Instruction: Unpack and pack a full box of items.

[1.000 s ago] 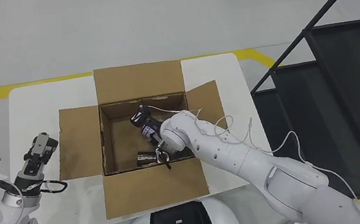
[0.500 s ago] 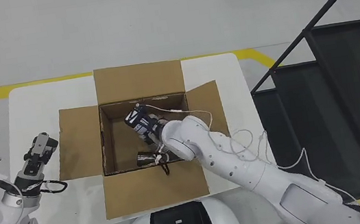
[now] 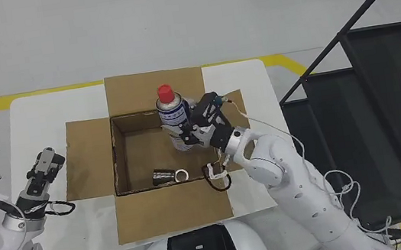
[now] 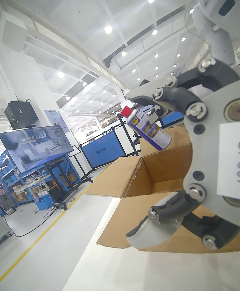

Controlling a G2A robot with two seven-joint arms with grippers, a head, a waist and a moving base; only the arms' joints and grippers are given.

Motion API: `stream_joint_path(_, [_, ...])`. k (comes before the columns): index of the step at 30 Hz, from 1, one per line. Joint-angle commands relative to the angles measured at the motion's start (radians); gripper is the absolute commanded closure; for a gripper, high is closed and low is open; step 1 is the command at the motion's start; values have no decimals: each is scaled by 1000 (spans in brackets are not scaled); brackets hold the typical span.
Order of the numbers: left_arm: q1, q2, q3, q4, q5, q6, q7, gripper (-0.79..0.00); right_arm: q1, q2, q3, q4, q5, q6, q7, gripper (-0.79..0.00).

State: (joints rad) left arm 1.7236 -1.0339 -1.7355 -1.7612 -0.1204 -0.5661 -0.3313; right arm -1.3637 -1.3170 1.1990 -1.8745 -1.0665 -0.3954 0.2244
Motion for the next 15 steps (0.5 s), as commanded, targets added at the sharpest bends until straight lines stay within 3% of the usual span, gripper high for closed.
stream_joint_path(1, [0, 0, 0, 0, 0, 0, 0, -785, -49, 8, 50, -15, 22, -60, -83, 0])
stream_joint_path(4, [0, 0, 0, 0, 0, 0, 0, -785, -87, 15, 78, -17, 36, -127, -133, 0])
stream_joint_path(15, [0, 0, 0, 0, 0, 0, 0, -785, -87, 15, 78, -17, 36, -127, -133, 0])
